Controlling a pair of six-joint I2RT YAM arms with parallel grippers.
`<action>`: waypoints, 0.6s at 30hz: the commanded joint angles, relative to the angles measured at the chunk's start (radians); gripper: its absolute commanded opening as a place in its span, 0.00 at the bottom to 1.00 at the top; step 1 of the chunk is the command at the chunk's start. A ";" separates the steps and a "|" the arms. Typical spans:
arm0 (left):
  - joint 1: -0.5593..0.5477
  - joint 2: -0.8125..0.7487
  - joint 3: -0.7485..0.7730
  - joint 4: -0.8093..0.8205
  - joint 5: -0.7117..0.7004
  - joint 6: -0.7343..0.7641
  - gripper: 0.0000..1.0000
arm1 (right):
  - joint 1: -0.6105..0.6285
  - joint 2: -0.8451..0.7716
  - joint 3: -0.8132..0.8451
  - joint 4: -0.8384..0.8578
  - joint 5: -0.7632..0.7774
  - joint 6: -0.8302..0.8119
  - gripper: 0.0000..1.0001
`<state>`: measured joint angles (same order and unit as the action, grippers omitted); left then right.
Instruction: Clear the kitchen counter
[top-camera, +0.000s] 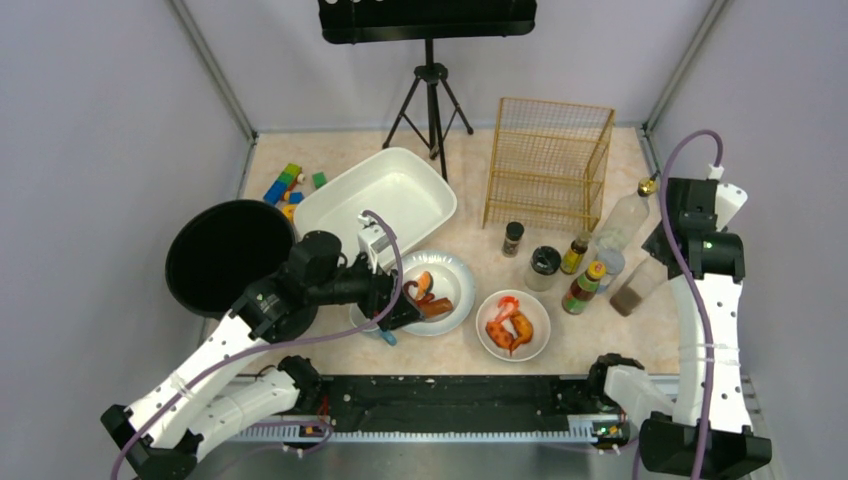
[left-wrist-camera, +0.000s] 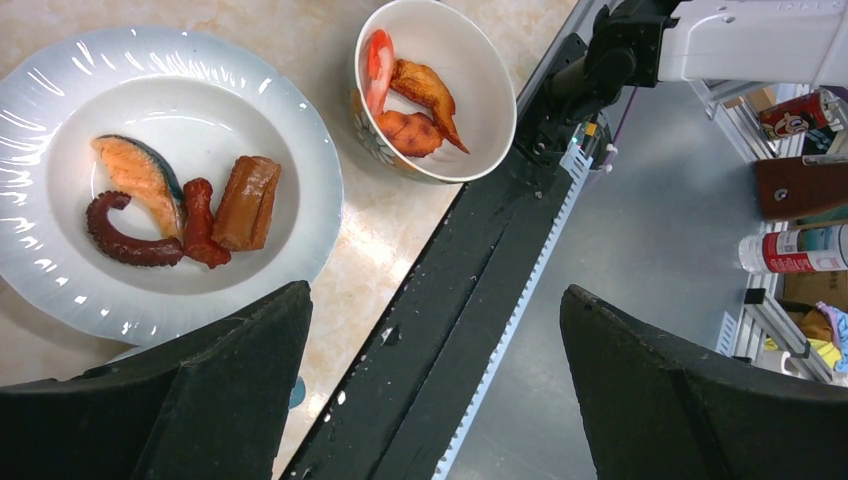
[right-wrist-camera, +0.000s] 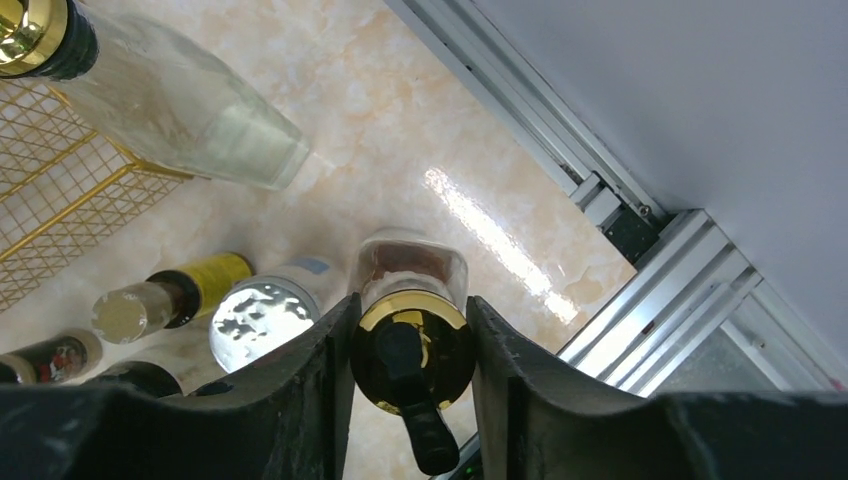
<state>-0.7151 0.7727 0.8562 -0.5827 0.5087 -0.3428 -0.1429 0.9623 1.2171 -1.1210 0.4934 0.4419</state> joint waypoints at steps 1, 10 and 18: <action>-0.002 -0.005 -0.005 0.044 0.006 0.002 0.98 | -0.014 -0.020 0.007 0.031 -0.006 -0.024 0.40; -0.002 -0.002 -0.006 0.041 0.002 0.003 0.99 | -0.014 -0.020 0.003 0.031 0.019 -0.040 0.00; -0.001 0.001 -0.006 0.037 -0.006 0.008 0.98 | -0.014 -0.017 0.116 0.009 0.045 -0.068 0.00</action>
<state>-0.7151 0.7750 0.8562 -0.5831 0.5076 -0.3424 -0.1429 0.9619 1.2213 -1.1221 0.4946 0.4080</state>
